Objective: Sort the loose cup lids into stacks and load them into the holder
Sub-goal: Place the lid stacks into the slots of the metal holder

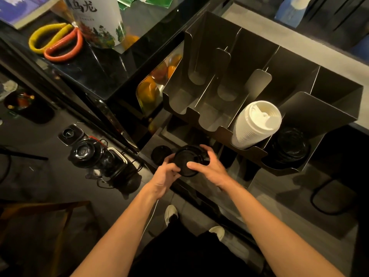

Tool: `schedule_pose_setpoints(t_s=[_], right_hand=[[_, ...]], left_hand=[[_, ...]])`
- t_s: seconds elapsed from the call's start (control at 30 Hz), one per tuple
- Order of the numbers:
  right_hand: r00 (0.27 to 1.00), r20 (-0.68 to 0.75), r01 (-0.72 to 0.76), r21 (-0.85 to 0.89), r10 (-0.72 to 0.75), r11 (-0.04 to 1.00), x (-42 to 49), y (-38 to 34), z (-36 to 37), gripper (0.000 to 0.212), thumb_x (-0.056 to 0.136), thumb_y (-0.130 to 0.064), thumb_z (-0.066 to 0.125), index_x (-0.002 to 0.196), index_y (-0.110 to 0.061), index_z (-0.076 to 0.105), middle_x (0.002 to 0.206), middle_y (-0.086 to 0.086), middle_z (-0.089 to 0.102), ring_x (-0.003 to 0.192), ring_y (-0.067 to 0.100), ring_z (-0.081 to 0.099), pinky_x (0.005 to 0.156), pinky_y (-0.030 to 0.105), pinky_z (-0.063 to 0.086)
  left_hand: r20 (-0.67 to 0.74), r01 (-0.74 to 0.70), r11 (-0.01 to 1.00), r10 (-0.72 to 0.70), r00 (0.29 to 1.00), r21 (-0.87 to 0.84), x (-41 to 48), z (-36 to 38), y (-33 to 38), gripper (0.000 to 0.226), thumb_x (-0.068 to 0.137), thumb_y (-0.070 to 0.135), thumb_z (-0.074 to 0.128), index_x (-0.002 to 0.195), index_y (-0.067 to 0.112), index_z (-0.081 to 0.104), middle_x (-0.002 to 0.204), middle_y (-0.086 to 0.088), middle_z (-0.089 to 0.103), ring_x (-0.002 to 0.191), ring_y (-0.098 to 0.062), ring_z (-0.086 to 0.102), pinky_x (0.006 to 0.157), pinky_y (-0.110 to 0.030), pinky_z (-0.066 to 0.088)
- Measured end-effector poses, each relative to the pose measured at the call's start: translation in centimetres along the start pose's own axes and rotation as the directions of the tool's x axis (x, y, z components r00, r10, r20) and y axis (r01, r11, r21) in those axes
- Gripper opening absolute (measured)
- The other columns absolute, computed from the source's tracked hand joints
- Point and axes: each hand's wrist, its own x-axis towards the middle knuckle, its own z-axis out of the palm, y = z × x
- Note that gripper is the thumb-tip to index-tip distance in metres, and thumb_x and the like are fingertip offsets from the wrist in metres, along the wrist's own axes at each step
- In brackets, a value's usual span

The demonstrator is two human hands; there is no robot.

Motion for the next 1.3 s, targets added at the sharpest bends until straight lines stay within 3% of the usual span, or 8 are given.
schedule_pose_setpoints(t_s=[0.2,0.37,0.43,0.63,0.83,0.97,1.1,1.3], right_hand=[[0.99,-0.068,0.119,-0.091,-0.125,0.989,-2.5,-4.4,-1.0,0.092,0.071,-0.05,0.084,0.145,-0.045,0.029,0.15,-0.004,0.028,0.134,0.024,0.04,0.105,0.039,0.039],[0.952,-0.113,0.266,-0.156,-0.284,0.951,-5.0,-7.9,-1.8,0.097,0.066,-0.057,0.084,0.144,-0.047,0.028,0.144,-0.007,0.029,0.129,0.018,0.044,0.105,0.032,0.04],[0.933,-0.123,0.306,-0.231,-0.339,0.924,-6.2,-9.4,-2.4,0.097,0.064,-0.064,0.08,0.144,-0.05,0.025,0.142,-0.011,0.031,0.127,0.016,0.044,0.107,0.037,0.041],[0.854,-0.167,0.41,-0.366,-0.492,0.836,-8.4,-13.6,-6.1,0.093,0.07,-0.065,0.077,0.146,-0.047,0.028,0.137,-0.015,0.035,0.124,0.004,0.037,0.102,0.027,0.034],[0.875,-0.172,0.388,-0.308,-0.452,0.869,-5.9,-16.0,-10.4,0.081,0.078,-0.067,0.068,0.146,-0.041,0.032,0.141,-0.006,0.048,0.125,0.015,0.05,0.105,0.036,0.044],[0.885,-0.144,0.37,-0.36,-0.443,0.856,-4.6,-16.8,-11.0,0.068,0.088,-0.065,0.057,0.146,-0.042,0.03,0.139,-0.005,0.053,0.121,0.016,0.054,0.092,0.027,0.043],[0.902,-0.125,0.309,-0.481,-0.413,0.821,-4.0,-17.3,-10.8,0.066,0.095,-0.061,0.048,0.151,-0.038,0.024,0.14,-0.004,0.054,0.115,0.017,0.058,0.083,0.024,0.043],[0.903,-0.149,0.218,-0.651,-0.404,0.727,-3.6,-17.4,-10.4,0.06,0.099,-0.057,0.042,0.15,-0.034,0.022,0.121,-0.004,0.062,0.087,0.01,0.06,0.072,0.023,0.052]], left_hand=[[0.113,-0.08,0.997,0.08,0.99,-0.011,-1.6,0.8,3.0,0.094,0.054,0.003,0.065,0.146,0.003,0.044,0.128,-0.015,0.066,0.118,-0.026,0.062,0.094,-0.035,0.052],[0.283,-0.179,0.984,0.175,0.943,-0.011,-3.0,1.5,5.6,0.096,0.054,0.009,0.068,0.147,0.009,0.046,0.137,-0.019,0.061,0.127,-0.034,0.057,0.114,-0.051,0.038],[0.34,-0.247,0.969,0.231,0.912,0.006,-3.7,1.9,6.7,0.09,0.058,0.011,0.067,0.146,0.015,0.049,0.141,-0.02,0.058,0.131,-0.035,0.054,0.112,-0.051,0.041],[0.391,-0.349,0.936,0.341,0.855,-0.054,-5.6,5.3,9.5,0.083,0.066,0.016,0.074,0.145,0.016,0.049,0.141,-0.015,0.059,0.131,-0.031,0.056,0.1,-0.038,0.05],[0.24,-0.396,0.913,0.408,0.881,-0.097,-5.6,11.5,9.8,0.068,0.083,0.033,0.073,0.144,0.017,0.048,0.131,-0.005,0.068,0.124,-0.022,0.064,0.114,-0.048,0.041],[0.047,-0.304,0.929,0.32,0.946,-0.213,-5.4,14.5,8.9,0.094,0.067,0.045,0.089,0.147,0.017,0.045,0.13,-0.006,0.069,0.12,-0.021,0.066,0.111,-0.043,0.046],[-0.093,-0.258,0.93,0.241,0.966,-0.264,-5.9,16.1,9.0,0.055,0.082,0.037,0.078,0.13,0.016,0.059,0.109,-0.004,0.076,0.1,-0.017,0.074,0.086,-0.026,0.054],[-0.165,-0.202,0.946,0.163,0.973,-0.254,-5.7,16.8,9.2,0.025,0.091,0.028,0.073,0.111,0.014,0.068,0.105,-0.006,0.073,0.098,-0.015,0.068,0.098,-0.03,0.05]])
